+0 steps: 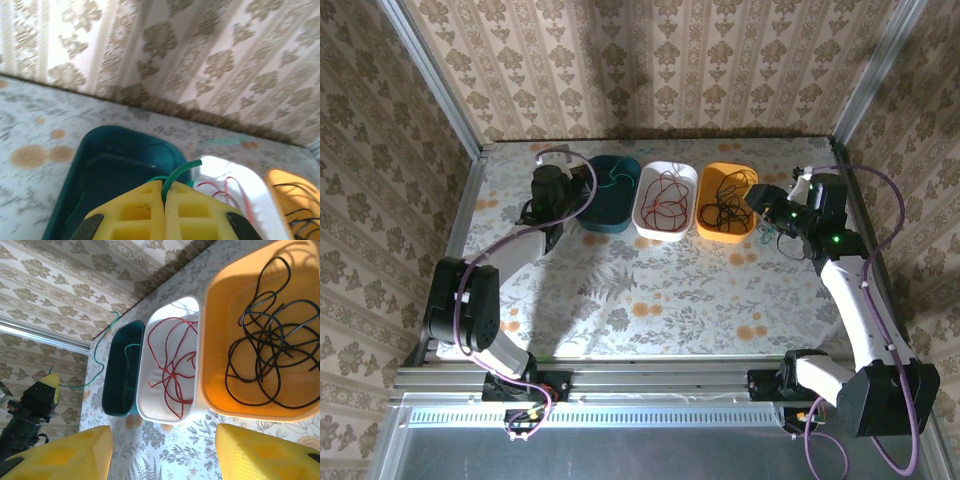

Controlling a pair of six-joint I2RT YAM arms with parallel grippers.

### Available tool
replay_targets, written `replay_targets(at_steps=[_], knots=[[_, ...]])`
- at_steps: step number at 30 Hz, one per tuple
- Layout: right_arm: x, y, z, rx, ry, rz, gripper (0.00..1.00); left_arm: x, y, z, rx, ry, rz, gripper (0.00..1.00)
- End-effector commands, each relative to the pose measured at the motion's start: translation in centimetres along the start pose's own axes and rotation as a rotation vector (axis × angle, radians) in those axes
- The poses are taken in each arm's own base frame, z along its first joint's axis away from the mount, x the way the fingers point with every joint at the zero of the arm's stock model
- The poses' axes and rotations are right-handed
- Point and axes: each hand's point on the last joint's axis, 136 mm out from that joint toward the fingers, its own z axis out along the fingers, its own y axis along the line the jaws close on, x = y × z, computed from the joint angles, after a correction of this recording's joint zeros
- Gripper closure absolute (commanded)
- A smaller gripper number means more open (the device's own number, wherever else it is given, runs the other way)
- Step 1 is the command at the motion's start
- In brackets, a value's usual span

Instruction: Untangle the cables

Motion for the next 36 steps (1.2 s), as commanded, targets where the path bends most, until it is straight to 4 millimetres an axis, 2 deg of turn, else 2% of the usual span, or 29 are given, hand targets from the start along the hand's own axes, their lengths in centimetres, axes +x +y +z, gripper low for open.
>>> replay_targets(at_steps=[1,9,14,20,28,36], knots=[[0.8,-0.8,0.1,0.041,0.048,0.0,0.42,1.5,2.2,0.8,-0.125,0.073,0.001,1.0],[1.1,-1.7,0.0,0.088,0.058,0.0,0.42,5.3,2.2,2.4,-0.152,0.231,0.004,1.0],[1.3,-2.0,0.1,0.098,0.064,-0.002,0.42,5.8,2.2,2.7,-0.216,0.278,0.062,1.0],[1.3,-2.1,0.1,0.111,0.069,-0.007,0.42,6.3,3.3,3.2,-0.293,0.318,0.058,1.0],[1.4,-2.5,-0.1,0.135,0.077,-0.021,0.42,8.1,4.8,4.3,-0.39,0.418,0.086,1.0],[1.2,-2.4,-0.3,0.145,0.08,-0.032,0.42,10.2,5.2,5.6,-0.42,0.501,0.129,1.0]])
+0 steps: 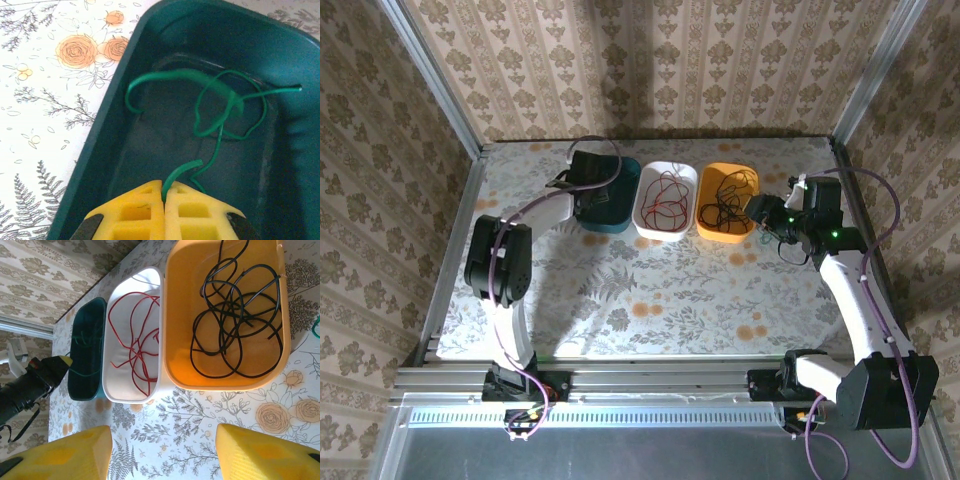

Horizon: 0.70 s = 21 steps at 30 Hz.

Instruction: Untangle the cables

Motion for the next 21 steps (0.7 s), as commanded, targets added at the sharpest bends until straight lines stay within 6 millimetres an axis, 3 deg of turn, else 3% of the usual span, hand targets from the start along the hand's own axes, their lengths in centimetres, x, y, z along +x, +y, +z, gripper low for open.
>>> replay_targets(at_steps=[1,3,4,5,6,9,12,17,18,19,21], knots=[[-0.7,0.3,-0.6,0.017,-0.016,-0.027,0.42,0.9,0.0,0.5,-0.035,0.043,0.048,1.0],[-0.7,0.2,-0.6,0.025,-0.016,-0.031,0.42,0.9,-0.4,0.5,-0.033,0.038,0.061,0.99],[-0.7,0.1,-0.6,0.029,-0.014,-0.031,0.42,0.7,-0.5,0.4,-0.034,0.03,0.065,0.93],[-0.6,0.0,-0.5,0.03,-0.01,-0.032,0.42,0.6,-0.8,0.3,-0.026,0.021,0.067,0.83],[-0.6,0.0,-0.5,0.034,-0.009,-0.033,0.42,0.3,-1.1,0.1,-0.016,0.01,0.069,0.67],[-0.4,-0.3,-0.3,0.042,-0.002,-0.028,0.42,-1.1,-2.3,-1.0,0.047,-0.035,0.072,0.37],[-0.2,-0.7,0.0,0.054,0.006,-0.019,0.42,-3.3,-3.7,-3.0,0.1,-0.107,0.092,0.26],[-0.2,-2.7,0.2,0.148,0.0,0.014,0.42,-6.3,-4.5,-6.9,0.121,-0.222,0.148,0.23],[-0.3,-3.2,0.3,0.166,-0.004,0.018,0.42,-6.5,-4.2,-7.4,0.11,-0.234,0.158,0.23],[0.3,-4.1,0.3,0.204,0.017,0.036,0.42,-6.0,-5.3,-8.2,0.121,-0.238,0.181,0.23],[0.7,-6.2,0.4,0.291,0.035,0.078,0.42,-5.7,-4.4,-8.8,0.086,-0.243,0.185,0.23]])
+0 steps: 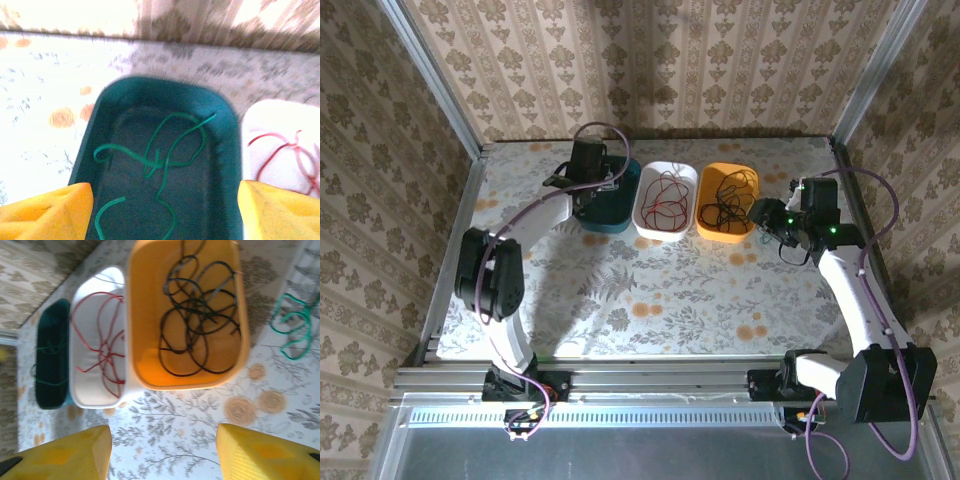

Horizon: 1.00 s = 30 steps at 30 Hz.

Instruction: Untangle the cables

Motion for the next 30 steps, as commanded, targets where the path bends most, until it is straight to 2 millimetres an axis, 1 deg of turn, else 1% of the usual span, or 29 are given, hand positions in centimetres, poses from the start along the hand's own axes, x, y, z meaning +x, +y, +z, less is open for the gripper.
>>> replay_targets(at_steps=[1,3,4,7,9,12,15,18,24,30], knots=[[0.4,-3.8,0.3,0.177,0.031,0.073,0.41,-0.7,0.4,-2.1,-0.04,-0.048,0.053,0.23],[0.9,-6.2,0.9,0.255,0.061,0.143,0.41,0.1,0.9,-2.4,-0.051,-0.041,0.059,0.23],[1.1,-7.1,1.2,0.275,0.074,0.171,0.42,0.5,0.9,-2.5,-0.045,-0.036,0.059,0.23],[1.4,-8.9,2.8,0.314,0.112,0.214,0.42,2.2,-0.2,-2.5,-0.004,-0.019,0.056,0.23],[1.5,-9.9,4.3,0.349,0.141,0.217,0.42,3.3,-1.1,-2.3,0.018,-0.002,0.057,0.23],[0.9,-10.7,6.1,0.37,0.147,0.226,0.43,4.7,-1.8,-1.9,0.033,0.028,0.032,0.23],[0.3,-11.8,7.4,0.425,0.169,0.224,0.45,5.3,-2.3,-1.6,0.047,0.04,0.013,0.23],[-0.1,-12.4,8.3,0.456,0.171,0.233,0.48,5.4,-2.4,-1.6,0.051,0.043,0.008,0.23],[-1.2,-13.2,9.2,0.501,0.148,0.244,0.5,4.9,-2.4,-1.9,0.05,0.029,0.017,0.23],[-1.9,-13.5,10.3,0.513,0.127,0.282,0.52,4.8,-2.2,-2.1,0.048,0.025,0.016,0.23]])
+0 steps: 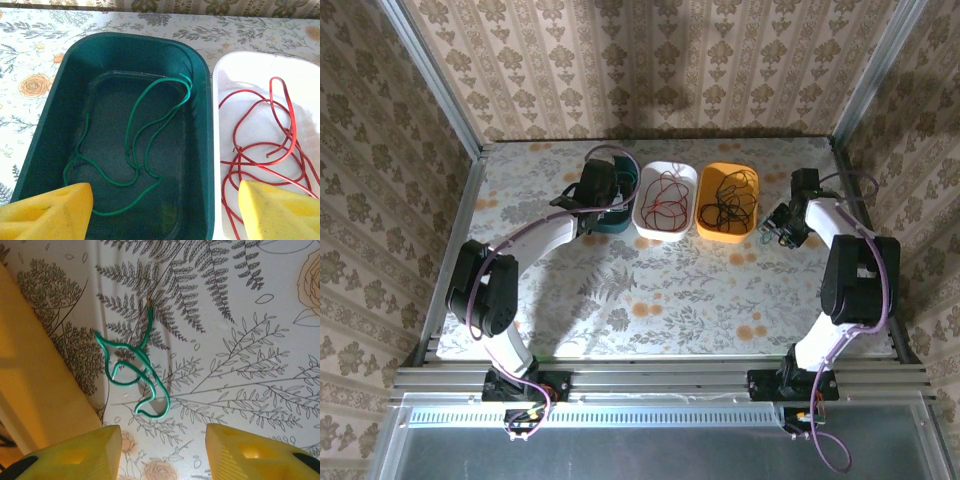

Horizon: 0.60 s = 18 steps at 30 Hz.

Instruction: Untangle the cables

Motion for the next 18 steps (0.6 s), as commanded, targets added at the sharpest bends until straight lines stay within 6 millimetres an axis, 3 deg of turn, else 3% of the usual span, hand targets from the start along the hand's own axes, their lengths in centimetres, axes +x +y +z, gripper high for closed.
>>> replay_targets(at_steps=[1,9,18], knots=[[-0.9,0.0,0.5,0.027,-0.027,0.04,0.51,-0.4,0.0,-0.3,0.008,-0.019,-0.017,0.23],[-0.2,0.3,2.3,0.047,0.004,0.04,0.55,-0.1,0.1,-0.5,0.008,-0.016,-0.022,0.23],[-0.4,0.1,2.6,0.099,-0.027,0.035,0.64,-0.1,0.1,-0.6,0.013,-0.016,-0.018,0.23]])
